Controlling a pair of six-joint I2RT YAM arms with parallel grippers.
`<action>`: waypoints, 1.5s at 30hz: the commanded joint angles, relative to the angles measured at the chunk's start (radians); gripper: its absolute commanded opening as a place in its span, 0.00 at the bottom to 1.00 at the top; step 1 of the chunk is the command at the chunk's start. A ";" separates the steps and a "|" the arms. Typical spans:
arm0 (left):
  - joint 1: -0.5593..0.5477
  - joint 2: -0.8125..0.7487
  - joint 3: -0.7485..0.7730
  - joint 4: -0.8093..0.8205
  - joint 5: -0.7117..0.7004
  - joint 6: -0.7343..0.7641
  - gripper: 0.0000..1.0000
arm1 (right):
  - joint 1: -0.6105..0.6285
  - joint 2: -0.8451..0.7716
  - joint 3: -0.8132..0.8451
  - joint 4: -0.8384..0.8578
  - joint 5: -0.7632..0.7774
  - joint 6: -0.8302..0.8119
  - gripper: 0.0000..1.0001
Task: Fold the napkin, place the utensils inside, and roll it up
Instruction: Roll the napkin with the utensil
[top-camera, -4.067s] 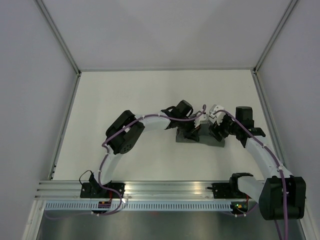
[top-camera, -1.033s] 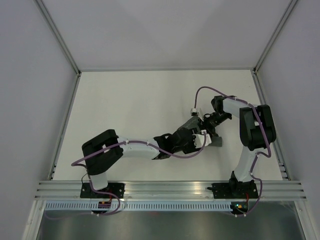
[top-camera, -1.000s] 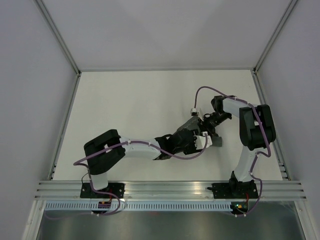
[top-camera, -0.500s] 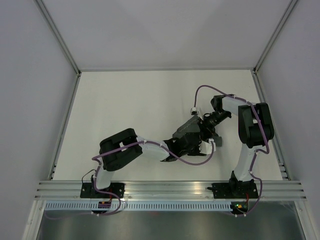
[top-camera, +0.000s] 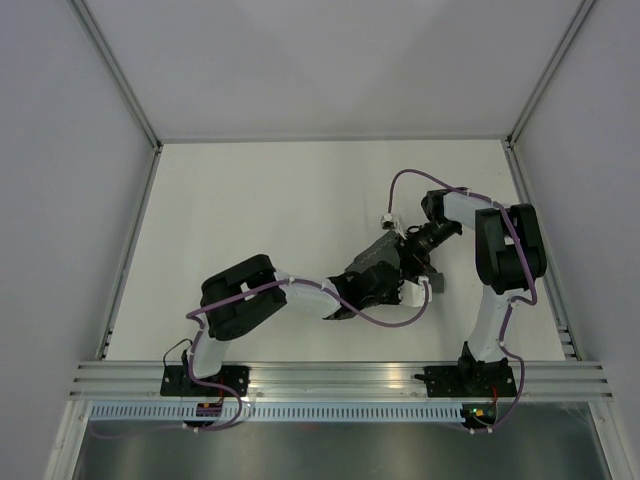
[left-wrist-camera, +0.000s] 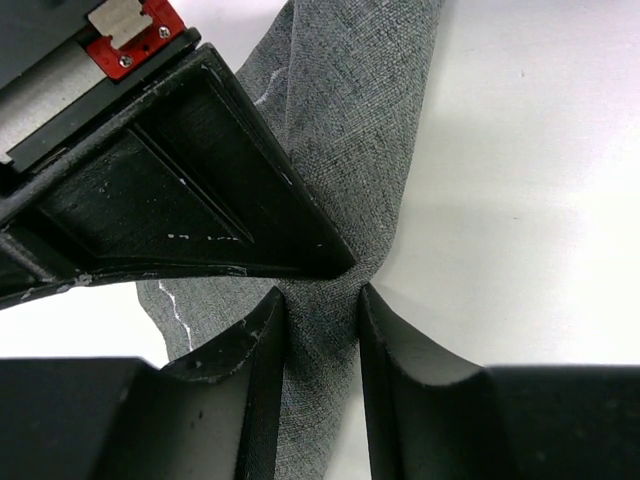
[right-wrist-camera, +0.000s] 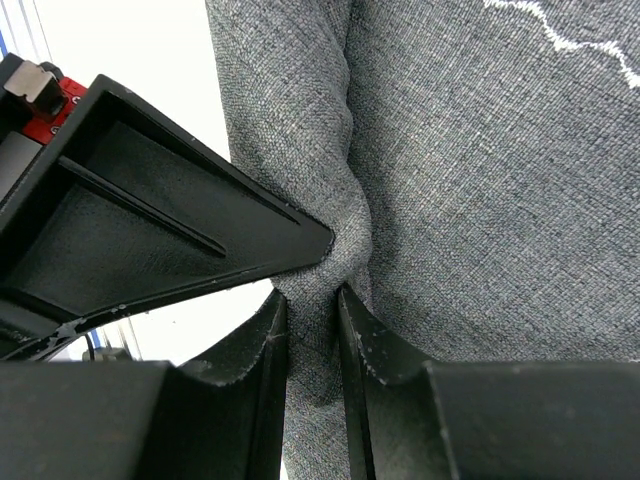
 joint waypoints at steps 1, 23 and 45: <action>0.018 0.040 0.039 -0.087 0.119 -0.038 0.20 | 0.004 0.045 -0.006 0.046 0.089 -0.026 0.27; 0.111 0.043 0.136 -0.371 0.369 -0.177 0.11 | -0.032 -0.124 0.108 -0.006 0.042 0.061 0.66; 0.262 0.207 0.473 -0.830 0.805 -0.403 0.20 | -0.187 -0.636 -0.311 0.254 0.083 0.040 0.66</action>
